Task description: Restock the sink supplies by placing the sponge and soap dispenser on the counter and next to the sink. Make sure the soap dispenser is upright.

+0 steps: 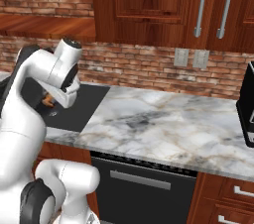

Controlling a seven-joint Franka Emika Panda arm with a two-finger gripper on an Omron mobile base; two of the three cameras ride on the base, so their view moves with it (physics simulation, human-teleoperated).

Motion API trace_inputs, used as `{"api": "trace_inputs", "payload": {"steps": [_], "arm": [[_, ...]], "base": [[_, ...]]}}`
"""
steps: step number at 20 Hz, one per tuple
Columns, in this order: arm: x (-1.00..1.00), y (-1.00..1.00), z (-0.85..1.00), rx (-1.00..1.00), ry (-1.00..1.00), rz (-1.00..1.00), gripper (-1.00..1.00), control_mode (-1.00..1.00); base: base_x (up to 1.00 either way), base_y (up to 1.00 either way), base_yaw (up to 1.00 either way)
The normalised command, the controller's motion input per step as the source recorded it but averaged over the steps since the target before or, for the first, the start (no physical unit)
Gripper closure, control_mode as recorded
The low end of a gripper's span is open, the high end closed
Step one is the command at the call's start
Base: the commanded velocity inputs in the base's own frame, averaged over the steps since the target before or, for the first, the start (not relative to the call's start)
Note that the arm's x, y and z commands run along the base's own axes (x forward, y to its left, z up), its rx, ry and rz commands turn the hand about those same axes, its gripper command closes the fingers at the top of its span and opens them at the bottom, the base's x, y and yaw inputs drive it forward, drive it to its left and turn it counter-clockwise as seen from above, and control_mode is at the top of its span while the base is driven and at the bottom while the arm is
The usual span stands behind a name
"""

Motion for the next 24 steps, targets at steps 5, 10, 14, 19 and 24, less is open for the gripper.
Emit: {"api": "trace_inputs", "payload": {"steps": [5,10,14,19,24], "arm": [[0.05,0.15,-0.28,0.10,0.25,-0.24,1.00,-1.00],[0.00,-0.03,-0.58,0.26,0.22,-0.29,1.00,-1.00],[0.00,-0.31,-0.36,0.36,0.13,-0.12,1.00,-1.00],[0.11,-0.35,-0.04,0.32,0.14,-0.10,1.00,-1.00],[0.13,-0.45,0.00,0.24,0.09,-0.02,1.00,-1.00]], "base": [[0.00,0.00,0.00],[0.00,0.00,0.00],[0.00,0.00,0.00],[0.00,0.00,0.00],[0.00,0.00,0.00]]}}
